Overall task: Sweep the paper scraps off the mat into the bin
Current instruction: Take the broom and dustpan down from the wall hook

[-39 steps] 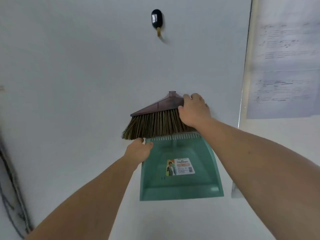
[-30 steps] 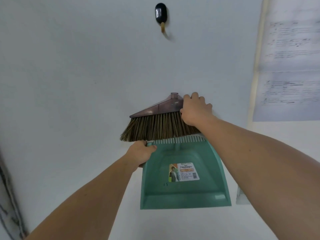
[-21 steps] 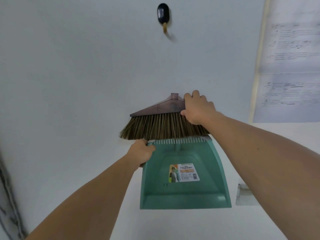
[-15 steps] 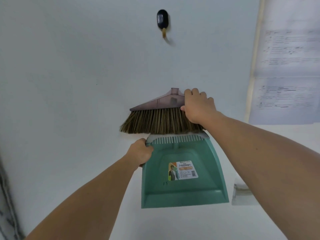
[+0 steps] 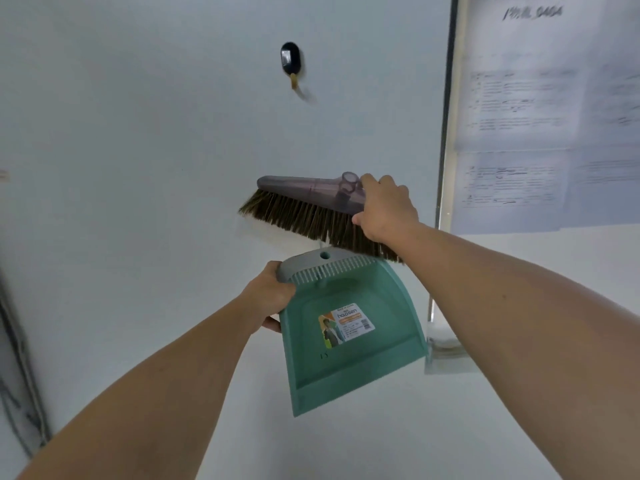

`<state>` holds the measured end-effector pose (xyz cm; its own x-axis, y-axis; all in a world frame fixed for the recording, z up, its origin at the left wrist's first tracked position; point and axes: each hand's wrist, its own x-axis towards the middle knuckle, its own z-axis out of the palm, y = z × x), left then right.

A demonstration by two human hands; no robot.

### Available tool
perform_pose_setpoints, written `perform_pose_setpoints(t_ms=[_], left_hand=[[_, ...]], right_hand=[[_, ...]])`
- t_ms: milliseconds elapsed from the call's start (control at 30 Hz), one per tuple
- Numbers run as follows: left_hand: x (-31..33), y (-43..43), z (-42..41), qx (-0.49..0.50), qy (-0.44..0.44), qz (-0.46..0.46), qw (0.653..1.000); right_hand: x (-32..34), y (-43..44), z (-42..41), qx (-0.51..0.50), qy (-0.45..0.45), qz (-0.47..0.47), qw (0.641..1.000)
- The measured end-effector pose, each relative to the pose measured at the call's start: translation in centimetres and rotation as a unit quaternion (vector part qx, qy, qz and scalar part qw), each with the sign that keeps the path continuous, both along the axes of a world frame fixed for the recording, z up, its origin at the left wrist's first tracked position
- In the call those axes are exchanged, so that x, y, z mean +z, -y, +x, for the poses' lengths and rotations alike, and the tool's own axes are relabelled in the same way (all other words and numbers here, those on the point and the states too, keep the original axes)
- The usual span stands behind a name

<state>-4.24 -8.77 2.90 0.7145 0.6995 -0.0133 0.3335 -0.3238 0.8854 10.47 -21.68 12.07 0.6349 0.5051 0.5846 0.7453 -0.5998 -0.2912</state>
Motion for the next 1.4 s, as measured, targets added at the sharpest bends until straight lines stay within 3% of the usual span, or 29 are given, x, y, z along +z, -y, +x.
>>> perform_pose_setpoints(t_ms=[333,800,933,1233,1400], left_hand=[[-0.8,13.6,-7.0,0.005,0.074,-0.118,0.99],[-1.3,33.6,-18.6,0.154,0.051,-0.155,0.974],[-0.4,37.3,-21.3,0.139,0.06,-0.177,0.973],[-4.5,39.7,-25.9,0.098,-0.016,-0.078,0.992],[-9.0,40.7,-28.2,0.11,-0.042,-0.058,0.991]], right_hand=[[-3.7,13.8,-7.4,0.029,-0.112,0.067,0.991],[-5.6,33.9,-16.9,0.016,-0.151,0.08,0.985],[-5.7,36.5,-19.5,0.005,-0.153,0.077,0.985],[-9.2,41.3,-26.5,-0.02,-0.191,0.078,0.978],[-13.9,43.2,-30.1,-0.036,-0.265,0.067,0.961]])
